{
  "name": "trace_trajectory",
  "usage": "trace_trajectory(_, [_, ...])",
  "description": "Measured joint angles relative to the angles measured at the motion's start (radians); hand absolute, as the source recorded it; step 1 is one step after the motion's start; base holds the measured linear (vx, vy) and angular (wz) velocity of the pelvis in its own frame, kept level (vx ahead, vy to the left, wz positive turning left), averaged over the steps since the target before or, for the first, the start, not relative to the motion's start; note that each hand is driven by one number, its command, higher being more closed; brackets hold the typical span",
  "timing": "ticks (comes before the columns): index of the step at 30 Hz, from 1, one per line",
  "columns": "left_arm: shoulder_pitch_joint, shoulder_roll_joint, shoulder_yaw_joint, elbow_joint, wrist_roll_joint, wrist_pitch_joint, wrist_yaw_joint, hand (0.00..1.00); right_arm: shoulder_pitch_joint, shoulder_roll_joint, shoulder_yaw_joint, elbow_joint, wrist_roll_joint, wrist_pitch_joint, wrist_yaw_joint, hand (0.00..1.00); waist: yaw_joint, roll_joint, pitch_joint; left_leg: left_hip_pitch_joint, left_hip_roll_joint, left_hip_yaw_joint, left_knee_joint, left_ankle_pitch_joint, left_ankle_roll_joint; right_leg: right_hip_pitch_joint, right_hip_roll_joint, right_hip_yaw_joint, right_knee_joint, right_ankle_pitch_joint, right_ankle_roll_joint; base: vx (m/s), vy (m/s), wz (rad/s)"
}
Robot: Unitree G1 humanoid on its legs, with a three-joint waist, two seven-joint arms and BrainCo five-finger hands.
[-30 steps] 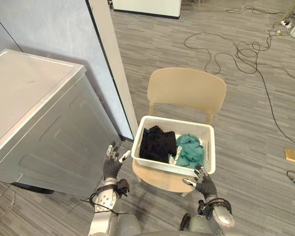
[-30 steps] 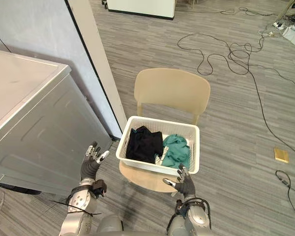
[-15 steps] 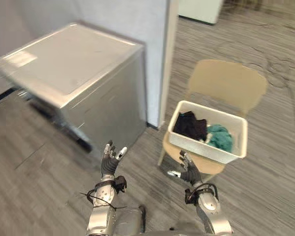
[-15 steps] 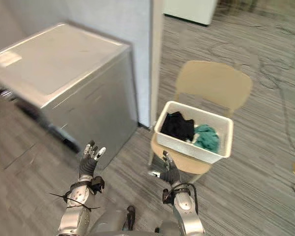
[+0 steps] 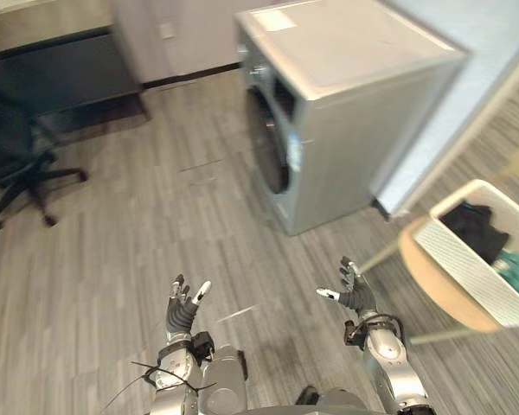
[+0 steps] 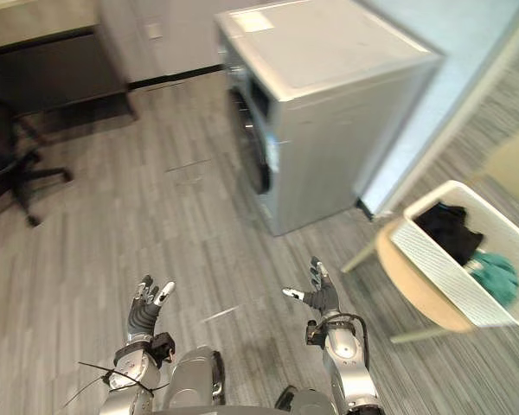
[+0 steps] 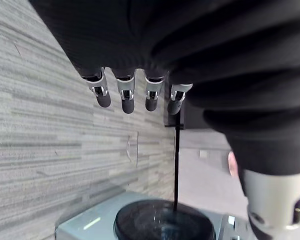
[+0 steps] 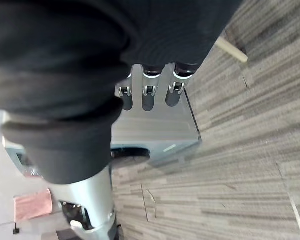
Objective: Pick up the laundry basket with both hands and put the clothes into the washing machine.
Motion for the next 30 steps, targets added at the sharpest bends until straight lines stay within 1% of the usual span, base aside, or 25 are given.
trace_trajectory(1, [-0.003,0.000,-0.022,0.015,0.000,0.004,0.000,0.00,0.001,0.007,-0.026,0.002,-0.001,0.000,-0.015,0.00,-0.001,0.010,-0.007,0.036,0.025,0.025,-0.055,0.007,-0.031,0.001,-0.050,-0.043,0.040,-0.010,0.038,0.05,0.452,1.43])
trace_trajectory(2, [0.002,0.000,-0.058,0.018,0.001,0.011,-0.002,0.00,0.018,0.010,-0.066,0.001,-0.001,0.000,-0.026,0.00,-0.006,0.003,-0.017,0.077,0.003,0.040,-0.126,0.001,-0.102,0.002,-0.130,-0.086,0.127,-0.035,0.087,0.10,0.591,1.64])
trace_trajectory(3, [0.003,0.004,-0.082,0.021,0.004,0.013,-0.004,0.00,0.033,0.010,-0.100,0.001,-0.002,-0.001,-0.034,0.00,-0.008,0.005,-0.032,0.095,-0.044,0.019,-0.162,-0.056,-0.150,-0.001,-0.201,-0.106,0.222,-0.050,0.111,0.16,0.595,1.70])
trace_trajectory(4, [-0.016,0.012,-0.091,0.044,0.010,0.023,-0.006,0.00,0.044,0.025,-0.138,0.005,-0.002,0.006,-0.037,0.00,-0.011,-0.028,-0.027,0.090,-0.116,-0.012,-0.128,-0.066,-0.113,-0.016,-0.306,-0.091,0.343,-0.039,0.070,0.21,0.591,1.68])
trace_trajectory(5, [-0.016,0.012,-0.087,0.045,0.035,0.034,-0.017,0.00,0.049,0.033,-0.160,0.010,-0.001,0.015,-0.037,0.00,-0.031,-0.034,-0.022,0.093,-0.171,-0.051,-0.090,-0.097,-0.066,-0.052,-0.377,-0.029,0.481,0.049,-0.090,0.16,0.376,1.43])
trace_trajectory(6, [-0.010,0.015,-0.084,0.042,0.048,0.034,-0.023,0.00,0.049,0.036,-0.160,0.010,0.000,0.016,-0.037,0.00,-0.036,-0.031,-0.023,0.101,-0.188,-0.069,-0.082,-0.108,-0.049,-0.074,-0.390,0.015,0.534,0.109,-0.164,0.24,0.445,1.21])
trace_trajectory(7, [-0.006,0.039,-0.081,0.033,0.076,0.036,-0.029,0.00,0.041,0.050,-0.157,0.012,0.000,0.017,-0.037,0.00,-0.038,-0.023,-0.018,0.124,-0.206,-0.092,-0.081,-0.128,-0.018,-0.128,-0.376,0.123,0.641,0.136,-0.189,0.24,0.376,0.75])
trace_trajectory(8, [-0.006,0.065,-0.058,0.026,0.086,0.036,-0.037,0.00,0.022,0.066,-0.151,0.012,0.000,0.016,-0.036,0.00,-0.030,-0.021,-0.015,0.154,-0.213,-0.101,-0.102,-0.136,-0.003,-0.208,-0.306,0.225,0.730,0.096,-0.124,0.34,0.495,0.49])
trace_trajectory(10, [-0.004,0.089,-0.037,0.026,0.091,0.041,-0.039,0.00,-0.007,0.078,-0.150,0.011,0.000,0.004,-0.040,0.00,-0.030,-0.023,-0.015,0.208,-0.226,-0.094,-0.154,-0.137,0.003,-0.296,-0.204,0.279,0.756,0.047,-0.037,0.21,0.244,0.09])
trace_trajectory(11, [-0.001,0.090,-0.033,0.025,0.091,0.041,-0.039,0.00,-0.016,0.079,-0.150,0.010,0.000,0.000,-0.043,0.00,-0.029,-0.024,-0.016,0.233,-0.233,-0.087,-0.178,-0.136,0.003,-0.303,-0.190,0.262,0.742,0.034,-0.017,0.20,0.152,-0.08])
trace_trajectory(12, [0.017,0.086,-0.024,0.021,0.090,0.041,-0.039,0.00,-0.021,0.078,-0.143,0.010,0.000,-0.002,-0.056,0.00,-0.027,-0.028,-0.016,0.291,-0.254,-0.069,-0.225,-0.136,0.003,-0.304,-0.188,0.174,0.693,0.019,-0.007,0.25,0.168,-0.21])
trace_trajectory(13, [0.037,0.086,-0.022,0.007,0.087,0.041,-0.039,0.00,-0.017,0.076,-0.127,0.011,-0.001,-0.005,-0.059,0.00,-0.029,-0.031,-0.018,0.335,-0.273,-0.056,-0.263,-0.136,0.003,-0.300,-0.188,0.075,0.616,0.005,-0.024,0.27,0.160,-0.26])
trace_trajectory(14, [0.036,0.084,-0.023,0.002,0.086,0.041,-0.039,0.00,-0.015,0.075,-0.121,0.009,-0.001,-0.005,-0.060,0.00,-0.030,-0.030,-0.018,0.353,-0.279,-0.053,-0.278,-0.142,0.011,-0.304,-0.181,0.044,0.571,0.000,-0.033,0.37,0.149,-0.31])
trace_trajectory(15, [0.019,0.082,-0.024,-0.003,0.083,0.040,-0.038,0.00,-0.020,0.074,-0.103,0.010,-0.003,-0.005,-0.058,0.00,-0.030,-0.022,-0.017,0.356,-0.277,-0.042,-0.286,-0.169,0.013,-0.365,-0.127,0.042,0.458,0.001,-0.033,0.33,0.102,-0.26])
trace_trajectory(16, [0.009,0.082,-0.025,0.001,0.079,0.040,-0.038,0.00,-0.023,0.074,-0.096,0.012,-0.007,-0.005,-0.058,0.00,-0.030,-0.019,-0.015,0.354,-0.273,-0.036,-0.288,-0.176,0.010,-0.393,-0.103,0.049,0.397,0.003,-0.031,0.32,0.090,-0.30])
trace_trajectory(18, [-0.018,0.082,-0.038,0.015,0.052,0.040,-0.036,0.00,-0.029,0.073,-0.088,0.015,-0.010,0.002,-0.061,0.00,-0.033,-0.023,-0.015,0.373,-0.270,-0.019,-0.301,-0.197,-0.014,-0.421,-0.074,0.010,0.189,0.063,-0.033,0.30,0.043,-0.22])
trace_trajectory(19, [-0.031,0.081,-0.055,0.033,0.034,0.039,-0.031,0.00,-0.022,0.065,-0.078,0.016,-0.012,0.004,-0.066,0.00,-0.050,-0.015,-0.016,0.391,-0.254,-0.014,-0.290,-0.232,-0.038,-0.408,-0.052,-0.007,0.106,0.095,-0.039,0.50,-0.011,0.02])
trace_trajectory(20, [-0.045,0.075,-0.063,0.065,0.037,0.040,-0.032,0.00,-0.002,0.063,-0.070,0.015,-0.029,0.005,-0.070,0.00,-0.065,0.004,-0.020,0.388,-0.217,-0.005,-0.174,-0.259,-0.073,-0.380,-0.026,0.005,0.100,0.103,-0.065,0.48,-0.051,0.19])
trace_trajectory(21, [-0.059,0.072,-0.068,0.083,0.037,0.041,-0.032,0.00,0.012,0.063,-0.070,0.016,-0.036,0.006,-0.075,0.00,-0.074,0.008,-0.018,0.357,-0.189,0.006,-0.063,-0.258,-0.074,-0.363,-0.009,0.005,0.099,0.124,-0.099,0.52,-0.100,0.15])
trace_trajectory(22, [-0.065,0.053,-0.068,0.087,0.036,0.042,-0.031,0.00,0.038,0.058,-0.064,0.015,-0.040,0.009,-0.076,0.00,-0.074,0.038,-0.018,0.290,-0.094,0.045,0.171,-0.212,-0.066,-0.307,0.057,0.018,0.069,0.168,-0.172,0.53,-0.109,-0.47])
trace_trajectory(23, [-0.056,0.037,-0.068,0.087,0.036,0.042,-0.027,0.00,0.049,0.051,-0.056,0.014,-0.040,0.018,-0.077,0.00,-0.052,0.072,-0.020,0.232,-0.003,0.058,0.367,-0.069,-0.045,-0.254,0.140,0.050,0.029,0.156,-0.196,0.53,-0.096,-0.91])
trace_trajectory(24, [-0.051,0.033,-0.068,0.088,0.036,0.042,-0.022,0.00,0.053,0.051,-0.050,0.013,-0.040,0.023,-0.078,0.00,-0.044,0.074,-0.021,0.207,0.026,0.053,0.437,0.006,-0.053,-0.230,0.166,0.076,0.004,0.159,-0.200,0.56,-0.035,-1.42])
trace_trajectory(26, [-0.065,0.036,-0.093,0.092,0.033,0.042,-0.023,0.00,0.053,0.060,-0.052,-0.003,-0.041,0.024,-0.089,0.00,-0.046,0.059,-0.017,0.105,0.073,0.061,0.560,-0.023,-0.060,-0.145,0.214,0.173,-0.102,0.179,-0.177,0.65,-0.004,-1.22])
trace_trajectory(28, [-0.067,0.028,-0.097,0.092,0.033,0.042,-0.037,0.00,0.057,0.061,-0.053,-0.003,-0.041,0.026,-0.099,0.00,-0.049,0.035,-0.008,0.093,0.080,0.097,0.493,-0.067,-0.038,-0.065,0.210,0.267,-0.171,0.192,-0.157,0.53,0.043,-1.22])
trace_trajectory(30, [-0.061,0.024,-0.094,0.092,0.034,0.041,-0.043,0.00,0.055,0.062,-0.050,-0.004,-0.043,0.026,-0.098,0.00,-0.049,0.029,-0.006,0.065,0.093,0.062,0.376,-0.097,-0.051,-0.009,0.209,0.356,-0.201,0.197,-0.150,0.42,0.145,-1.38])
